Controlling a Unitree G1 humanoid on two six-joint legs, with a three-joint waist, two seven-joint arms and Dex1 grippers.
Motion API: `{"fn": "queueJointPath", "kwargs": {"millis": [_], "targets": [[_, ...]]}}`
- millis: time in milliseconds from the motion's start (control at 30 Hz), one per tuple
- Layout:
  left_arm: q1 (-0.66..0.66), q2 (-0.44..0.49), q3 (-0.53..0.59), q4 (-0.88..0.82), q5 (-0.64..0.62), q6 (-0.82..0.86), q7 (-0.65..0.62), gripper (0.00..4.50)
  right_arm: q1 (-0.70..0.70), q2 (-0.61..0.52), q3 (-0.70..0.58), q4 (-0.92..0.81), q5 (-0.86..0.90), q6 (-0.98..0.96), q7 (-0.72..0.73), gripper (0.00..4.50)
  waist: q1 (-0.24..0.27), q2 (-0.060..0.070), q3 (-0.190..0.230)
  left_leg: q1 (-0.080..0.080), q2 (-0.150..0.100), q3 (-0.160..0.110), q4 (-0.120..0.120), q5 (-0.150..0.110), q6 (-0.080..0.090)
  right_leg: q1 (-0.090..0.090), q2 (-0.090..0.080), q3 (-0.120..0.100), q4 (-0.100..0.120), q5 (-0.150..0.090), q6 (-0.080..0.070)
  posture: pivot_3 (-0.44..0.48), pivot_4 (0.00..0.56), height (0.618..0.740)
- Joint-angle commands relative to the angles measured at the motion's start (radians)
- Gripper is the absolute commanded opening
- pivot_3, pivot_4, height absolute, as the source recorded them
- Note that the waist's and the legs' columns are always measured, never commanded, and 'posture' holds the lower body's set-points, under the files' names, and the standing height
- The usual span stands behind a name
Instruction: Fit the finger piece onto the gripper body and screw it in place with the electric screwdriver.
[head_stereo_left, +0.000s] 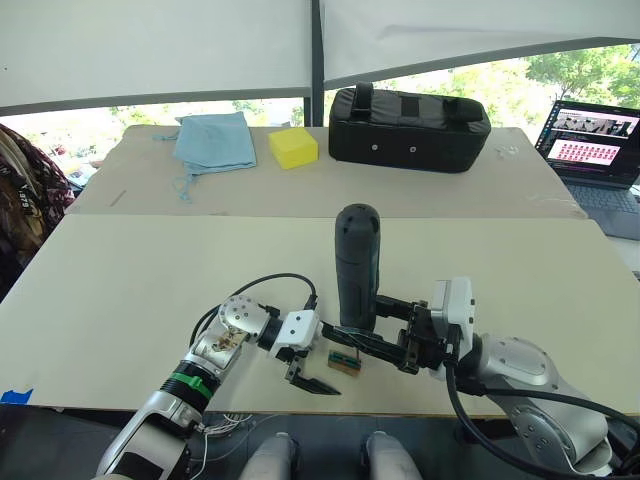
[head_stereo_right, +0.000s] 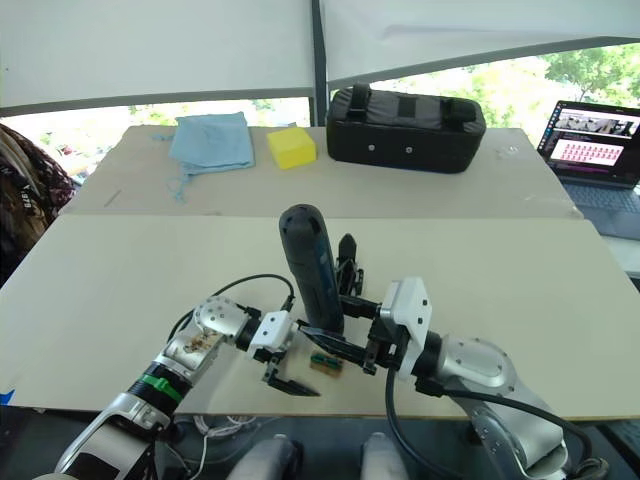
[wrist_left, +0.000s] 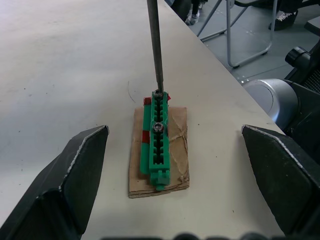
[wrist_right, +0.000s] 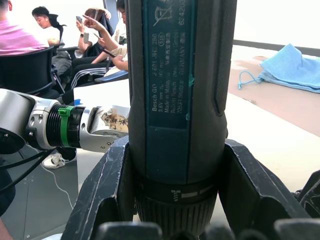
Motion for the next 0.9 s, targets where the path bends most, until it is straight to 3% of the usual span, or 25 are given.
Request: {"fn": "queueJointPath", "kwargs": {"millis": [33,900], "targets": [[-0.008,0.002,-0.001,-0.012,0.000,-0.018,-0.003,4.50,-0.017,0.002,-0.027,-0.034,0.026,-0.026,0.003,1.92,0.000,0.000,0.000,0.000,0.000,0.000,0.000,0.000,0.000,0.000,0.000,0.000,0.000,0.000,0.000,0.000,0.150,0.740],[-0.009,0.000,0.002,-0.008,-0.002,-0.023,-0.001,4.50,-0.022,-0.008,-0.031,-0.025,0.053,0.006,-0.014,1.92,0.000,0.000,0.000,0.000,0.000,0.000,0.000,0.000,0.000,0.000,0.000,0.000,0.000,0.000,0.000,0.000,0.150,0.740]]}}
